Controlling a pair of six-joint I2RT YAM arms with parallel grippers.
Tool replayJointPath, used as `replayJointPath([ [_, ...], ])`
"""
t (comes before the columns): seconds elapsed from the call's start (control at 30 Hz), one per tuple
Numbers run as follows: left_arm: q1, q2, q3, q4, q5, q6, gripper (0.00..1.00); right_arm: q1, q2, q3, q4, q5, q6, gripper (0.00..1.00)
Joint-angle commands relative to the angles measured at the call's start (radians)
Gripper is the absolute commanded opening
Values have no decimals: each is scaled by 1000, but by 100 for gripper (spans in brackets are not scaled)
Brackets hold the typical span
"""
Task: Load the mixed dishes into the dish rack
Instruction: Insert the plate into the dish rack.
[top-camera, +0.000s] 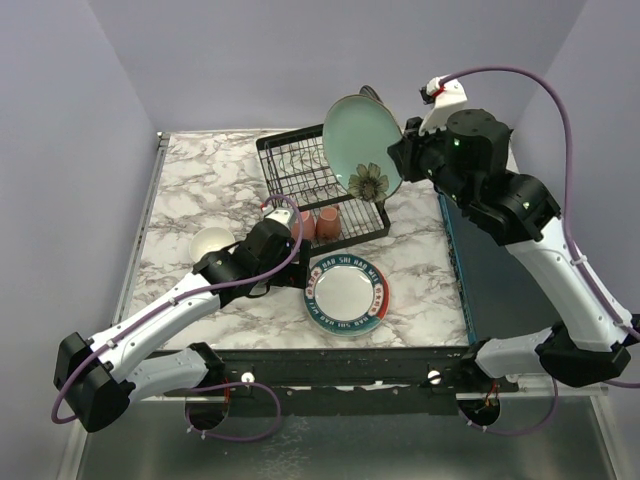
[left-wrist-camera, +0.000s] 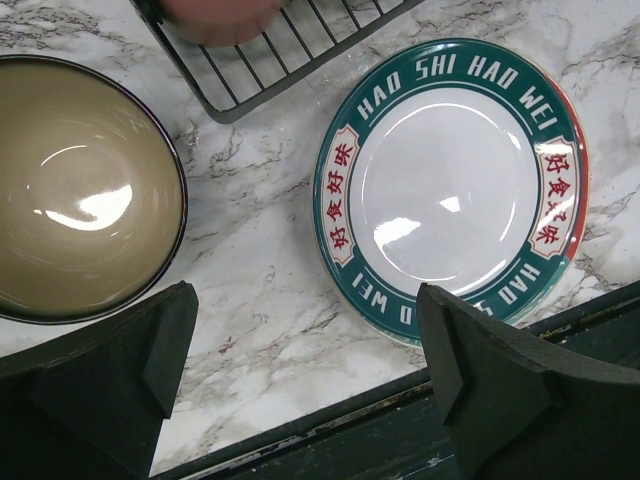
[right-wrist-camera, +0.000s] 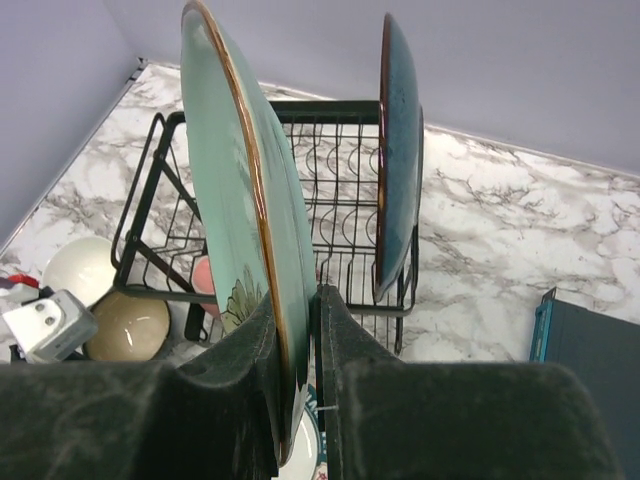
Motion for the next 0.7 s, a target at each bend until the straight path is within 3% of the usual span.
replayJointPath([
  [0.0, 5, -10, -14, -19, -29, 2, 99, 15, 35, 94, 158, 36, -11, 0],
  [0.27, 5, -19, -13, -20, -32, 0, 99, 82, 129, 156, 201, 173, -84, 0],
  [0.67, 5, -10, -14, -22, -35, 2, 99, 177, 249, 189, 415, 473, -332, 0],
])
